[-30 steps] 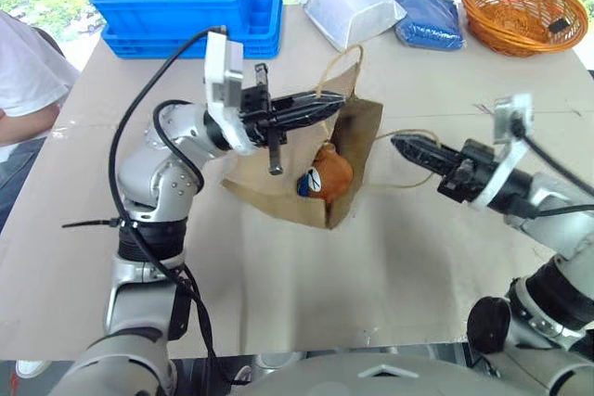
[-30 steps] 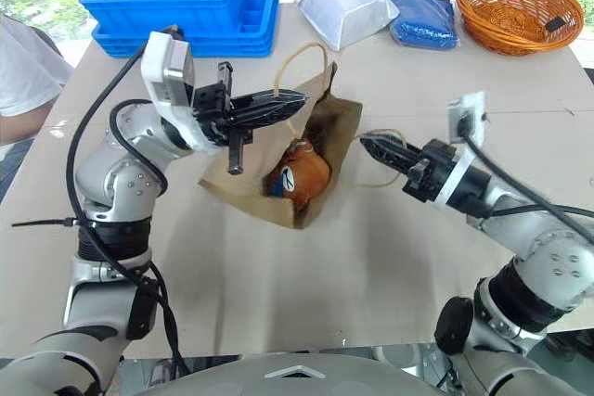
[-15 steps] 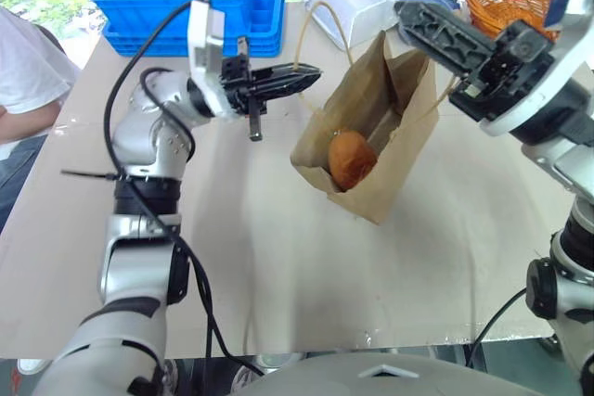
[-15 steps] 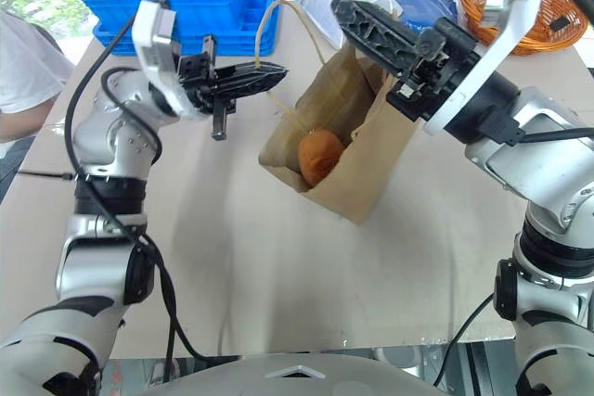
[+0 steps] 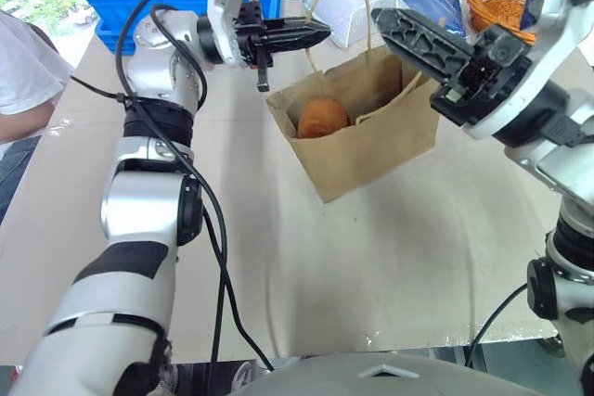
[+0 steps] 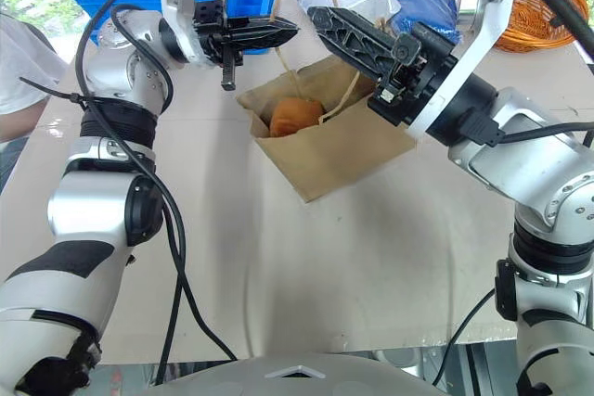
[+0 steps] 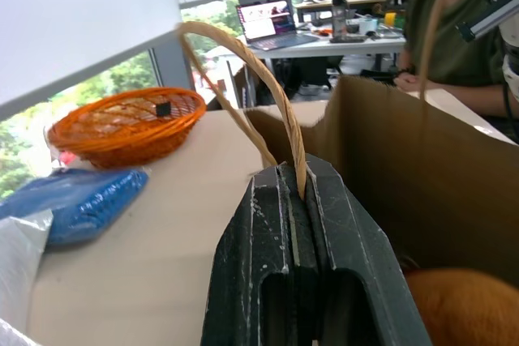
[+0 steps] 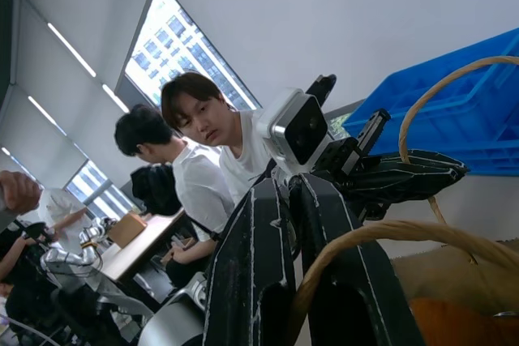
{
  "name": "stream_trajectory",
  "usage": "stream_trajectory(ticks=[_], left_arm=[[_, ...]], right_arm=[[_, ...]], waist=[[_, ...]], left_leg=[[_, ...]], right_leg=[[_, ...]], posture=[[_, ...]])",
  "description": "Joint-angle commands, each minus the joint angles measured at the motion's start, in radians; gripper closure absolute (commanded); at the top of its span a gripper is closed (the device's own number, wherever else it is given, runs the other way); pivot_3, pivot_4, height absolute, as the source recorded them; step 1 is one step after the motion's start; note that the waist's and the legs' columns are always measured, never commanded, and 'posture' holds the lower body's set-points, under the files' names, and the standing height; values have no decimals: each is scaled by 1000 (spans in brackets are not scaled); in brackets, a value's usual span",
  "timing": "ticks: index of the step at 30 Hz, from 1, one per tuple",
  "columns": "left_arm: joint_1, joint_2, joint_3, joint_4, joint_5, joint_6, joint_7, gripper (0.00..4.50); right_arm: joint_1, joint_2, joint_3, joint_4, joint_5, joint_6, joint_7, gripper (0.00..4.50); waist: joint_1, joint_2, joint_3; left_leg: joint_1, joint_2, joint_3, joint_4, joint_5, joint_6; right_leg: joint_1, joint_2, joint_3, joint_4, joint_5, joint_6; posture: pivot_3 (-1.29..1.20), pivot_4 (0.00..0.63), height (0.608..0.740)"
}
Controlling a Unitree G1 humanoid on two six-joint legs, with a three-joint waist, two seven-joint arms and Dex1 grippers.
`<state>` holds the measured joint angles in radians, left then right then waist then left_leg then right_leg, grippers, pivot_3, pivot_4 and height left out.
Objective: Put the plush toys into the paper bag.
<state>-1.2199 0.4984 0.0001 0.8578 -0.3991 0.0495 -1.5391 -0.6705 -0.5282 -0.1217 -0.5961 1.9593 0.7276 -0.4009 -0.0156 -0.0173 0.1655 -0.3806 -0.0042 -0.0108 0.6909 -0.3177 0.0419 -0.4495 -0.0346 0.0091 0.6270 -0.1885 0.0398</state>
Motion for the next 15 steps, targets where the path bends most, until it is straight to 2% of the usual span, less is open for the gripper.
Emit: stream_trajectory(ticks=[1, 5, 6, 7, 8, 10, 12, 13, 15], left_arm=[[21, -10, -4, -3, 38, -55, -23, 4500], [54, -49, 14, -56, 33, -32, 10, 4500], [62, -52, 20, -81, 21, 0, 13, 3809], [71, -52, 25, -106, 13, 27, 17, 3685], [83, -48, 29, -133, 6, 61, 26, 3306], [128, -20, 42, -213, -7, 151, 68, 2374], [182, 11, 56, -306, -22, 251, 121, 1406], [213, 28, 62, -355, -31, 298, 144, 1061], [298, 65, 89, -477, -80, 396, 164, 113]], right_arm=[[52, -43, 15, -28, 13, -1, 2, 4409], [47, -146, 38, 52, 1, 51, 40, 4409], [51, -173, 37, 75, -22, 69, 68, 4212], [59, -193, 33, 83, -42, 81, 99, 3924], [69, -213, 28, 83, -65, 89, 123, 3671], [96, -283, 13, 50, -177, 125, 211, 2731], [125, -313, -27, 27, -221, 118, 274, 1748], [139, -329, -46, 16, -235, 115, 311, 1355], [185, -385, -89, -30, -325, 122, 432, 1253]], waist=[[3, 0, 0], [4, 0, 0], [4, 0, 0], [4, 0, 0], [3, 0, 0], [2, 0, 0], [-1, 0, 0], [-3, 0, 0], [-1, 1, 0]], left_leg=[[0, 0, 0, 0, -1, 2], [-1, -1, 0, 3, -2, 3], [-3, -1, 0, 5, -2, 4], [-4, 0, 0, 8, -3, 4], [-4, 0, 0, 9, -3, 6], [-4, 0, 1, 9, -4, 7], [-3, 0, 1, 9, -4, 8], [-3, 1, 1, 9, -5, 8], [-3, 2, 1, 9, -5, 8]], right_leg=[[0, 0, 0, 0, 0, 0], [0, -1, 1, 0, 0, 0], [0, -1, 0, 0, 0, 0], [0, -1, 0, 0, 0, 1], [0, -1, 0, 0, 1, 2], [0, -1, 1, 0, 2, 3], [0, -1, 1, 0, 2, 3], [0, 0, 2, 0, 2, 3], [0, 0, 2, 1, 2, 3]], posture=[[0, 150, 740], [0, 150, 740], [0, 150, 740], [0, 150, 740], [0, 150, 740], [0, 150, 740], [0, 150, 740], [0, 150, 740], [0, 150, 740]])
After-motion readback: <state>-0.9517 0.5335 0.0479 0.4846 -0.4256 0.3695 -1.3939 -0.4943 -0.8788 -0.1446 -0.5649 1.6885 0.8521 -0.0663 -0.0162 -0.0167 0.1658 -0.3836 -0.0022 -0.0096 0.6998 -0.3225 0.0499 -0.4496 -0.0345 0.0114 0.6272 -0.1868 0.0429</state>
